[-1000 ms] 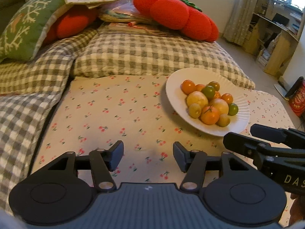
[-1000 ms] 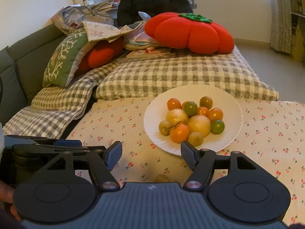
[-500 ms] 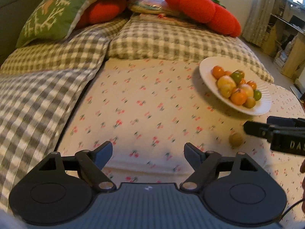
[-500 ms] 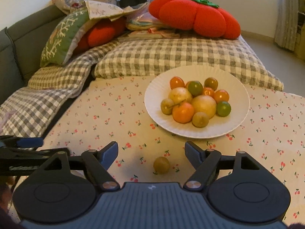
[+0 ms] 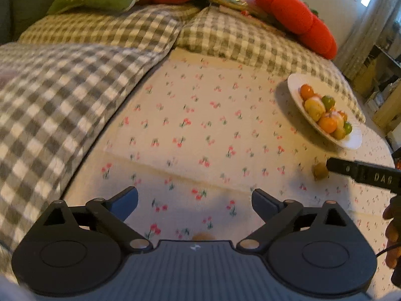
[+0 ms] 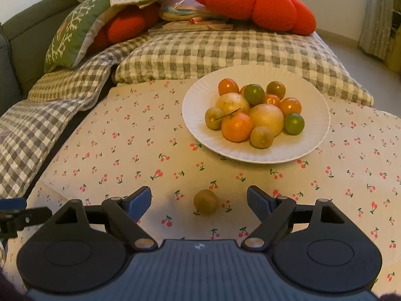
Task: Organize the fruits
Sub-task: 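Move the open left tool to the last loose brownish tomato and grasp it, then lift the brownish tomato with the left tool and carry it toward the plate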
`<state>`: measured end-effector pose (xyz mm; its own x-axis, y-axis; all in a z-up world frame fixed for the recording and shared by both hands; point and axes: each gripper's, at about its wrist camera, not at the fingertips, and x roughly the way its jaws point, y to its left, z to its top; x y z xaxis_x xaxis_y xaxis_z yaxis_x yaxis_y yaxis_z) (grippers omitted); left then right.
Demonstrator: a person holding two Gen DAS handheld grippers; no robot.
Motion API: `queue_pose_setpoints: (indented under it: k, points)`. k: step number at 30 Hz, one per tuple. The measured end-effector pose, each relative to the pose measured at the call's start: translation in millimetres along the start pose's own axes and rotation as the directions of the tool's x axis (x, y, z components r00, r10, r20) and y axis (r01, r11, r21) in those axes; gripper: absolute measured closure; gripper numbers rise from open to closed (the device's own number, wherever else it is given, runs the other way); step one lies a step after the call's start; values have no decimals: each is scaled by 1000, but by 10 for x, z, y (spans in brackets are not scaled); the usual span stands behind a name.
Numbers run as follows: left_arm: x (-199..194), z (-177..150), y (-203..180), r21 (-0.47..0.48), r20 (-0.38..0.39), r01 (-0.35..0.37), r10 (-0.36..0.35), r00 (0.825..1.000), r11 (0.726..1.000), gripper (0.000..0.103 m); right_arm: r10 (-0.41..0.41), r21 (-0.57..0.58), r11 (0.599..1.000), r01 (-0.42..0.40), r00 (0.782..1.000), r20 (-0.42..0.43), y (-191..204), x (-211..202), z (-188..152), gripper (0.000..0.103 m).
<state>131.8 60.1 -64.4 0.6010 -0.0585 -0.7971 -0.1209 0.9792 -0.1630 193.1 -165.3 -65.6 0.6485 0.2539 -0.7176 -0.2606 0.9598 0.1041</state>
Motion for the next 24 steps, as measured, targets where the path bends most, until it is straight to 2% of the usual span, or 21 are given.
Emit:
queue_pose_setpoints:
  k: [6, 8, 10, 15, 17, 19, 20, 22, 24]
  points:
    - [58, -235, -64, 21, -49, -25, 26, 998, 999, 8, -21, 21, 1000, 21, 1000, -7, -30, 41, -7, 21]
    - [97, -293, -77, 40, -63, -24, 26, 998, 999, 13, -20, 46, 999, 20, 1000, 1, -62, 36, -1, 21]
    - [130, -333, -103, 59, -77, -15, 19, 997, 998, 25, -15, 85, 996, 14, 1000, 3, -119, 49, 4, 21]
    - [167, -409, -173, 116, -64, -12, 20, 998, 993, 38, -35, 139, 990, 34, 999, 0, -206, 142, -10, 23]
    - [163, -412, -179, 129, -55, -12, 19, 998, 992, 45, -36, 120, 992, 37, 999, -4, -182, 182, -19, 30]
    - [162, -408, -190, 144, -49, -12, 19, 999, 990, 60, -19, 102, 995, 20, 1000, -11, -143, 213, -26, 37]
    - [160, -413, -196, 154, -44, -14, 21, 999, 988, 62, -12, 91, 996, 13, 1000, -16, -122, 226, -26, 42]
    - [159, -416, -201, 166, -38, -15, 22, 999, 986, 75, -12, 53, 998, 13, 999, -30, -55, 259, -34, 47]
    - [163, -413, -203, 173, -36, -13, 20, 999, 985, 81, -17, 17, 1000, 17, 999, -46, -8, 298, -43, 53]
